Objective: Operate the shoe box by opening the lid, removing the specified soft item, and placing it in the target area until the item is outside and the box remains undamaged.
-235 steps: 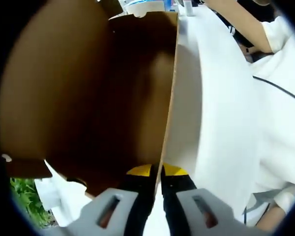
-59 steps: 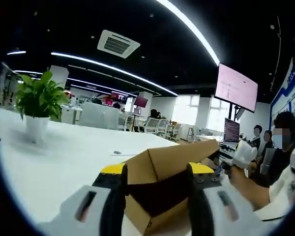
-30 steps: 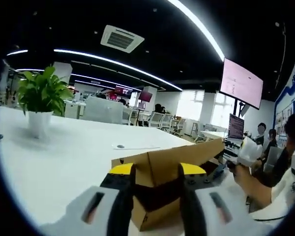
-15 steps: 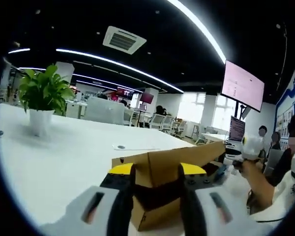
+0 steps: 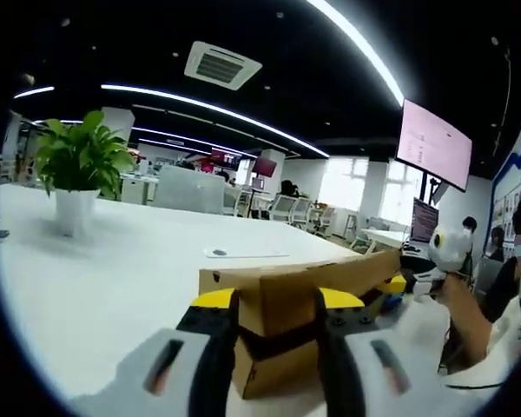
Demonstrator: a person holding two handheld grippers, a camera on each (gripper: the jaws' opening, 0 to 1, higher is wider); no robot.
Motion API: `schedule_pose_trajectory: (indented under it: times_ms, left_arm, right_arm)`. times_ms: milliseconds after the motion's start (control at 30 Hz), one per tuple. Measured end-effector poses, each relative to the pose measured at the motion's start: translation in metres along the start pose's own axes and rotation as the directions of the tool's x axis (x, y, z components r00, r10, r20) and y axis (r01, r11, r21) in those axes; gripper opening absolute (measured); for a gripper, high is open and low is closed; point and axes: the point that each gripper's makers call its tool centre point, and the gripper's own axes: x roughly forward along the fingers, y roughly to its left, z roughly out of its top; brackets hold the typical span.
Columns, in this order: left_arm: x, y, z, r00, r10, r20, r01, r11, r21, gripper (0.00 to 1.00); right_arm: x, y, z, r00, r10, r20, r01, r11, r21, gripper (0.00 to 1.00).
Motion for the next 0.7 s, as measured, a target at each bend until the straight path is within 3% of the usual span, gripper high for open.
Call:
schedule_pose_trajectory:
  times_ms: [167,333,433,533,700]
  left_arm:
    - [0.0,0.003,-0.005,1.0,0.014,-0.018,-0.014,1.0,0.013,0.36]
    - [0.001,0.002,-0.015,0.999,0.034,0.0,-0.034,0.999,0.03,0.37]
    - [0.001,0.004,-0.018,0.999,0.036,0.008,-0.036,0.999,0.03,0.37]
    - [0.002,0.006,-0.023,0.999,0.038,0.002,-0.038,0.999,0.022,0.37]
    - [0.001,0.007,-0.025,0.999,0.041,0.011,-0.041,0.999,0.028,0.37]
  right_arm:
    - [0.0,0.01,-0.004,0.998,0.063,-0.016,-0.063,0.998,0.003,0.73]
    - [-0.001,0.013,-0.001,0.996,0.092,0.012,-0.093,0.989,0.117,0.76]
    - [0.0,0.01,-0.003,0.998,0.065,0.007,-0.065,0.983,0.174,0.73]
    - [0.003,0.014,-0.01,0.998,0.06,-0.036,-0.055,0.99,0.132,0.73]
    - [0.003,0.015,-0.011,0.998,0.055,-0.043,-0.05,0.991,0.121,0.73]
